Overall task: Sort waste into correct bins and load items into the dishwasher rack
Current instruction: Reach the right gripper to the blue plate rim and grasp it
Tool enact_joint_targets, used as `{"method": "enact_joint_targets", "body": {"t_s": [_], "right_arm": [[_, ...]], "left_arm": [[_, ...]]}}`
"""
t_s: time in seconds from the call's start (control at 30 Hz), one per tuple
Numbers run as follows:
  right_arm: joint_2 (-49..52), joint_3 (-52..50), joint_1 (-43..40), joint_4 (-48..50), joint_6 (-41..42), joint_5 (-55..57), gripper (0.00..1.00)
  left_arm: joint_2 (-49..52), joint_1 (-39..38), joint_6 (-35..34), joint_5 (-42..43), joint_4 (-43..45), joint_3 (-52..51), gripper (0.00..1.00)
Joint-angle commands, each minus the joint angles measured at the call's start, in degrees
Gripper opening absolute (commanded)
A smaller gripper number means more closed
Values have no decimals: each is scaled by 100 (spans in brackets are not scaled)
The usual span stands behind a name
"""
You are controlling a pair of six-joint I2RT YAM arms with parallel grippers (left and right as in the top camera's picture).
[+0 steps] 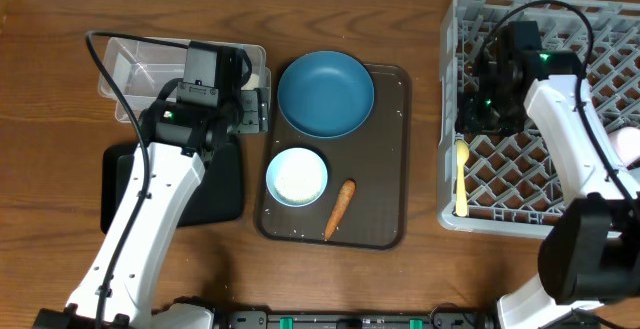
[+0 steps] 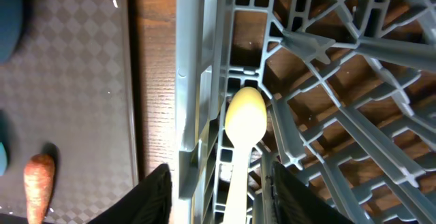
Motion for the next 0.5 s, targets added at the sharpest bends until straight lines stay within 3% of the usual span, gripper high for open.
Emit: {"method": "enact_joint_targets", "body": {"t_s": [0.0,0.3,0.47], "right_arm": [[-494,146,-140,76,-57,42,50],[-866,146,-723,186,-52,-90,63],[-863,146,-673,509,-197,-846,66]], "left_arm": [[-17,-109,52,-85,144,28,78],[551,-752,142,-92,1137,28,79],[761,-793,136,-116,979,28,79]]}}
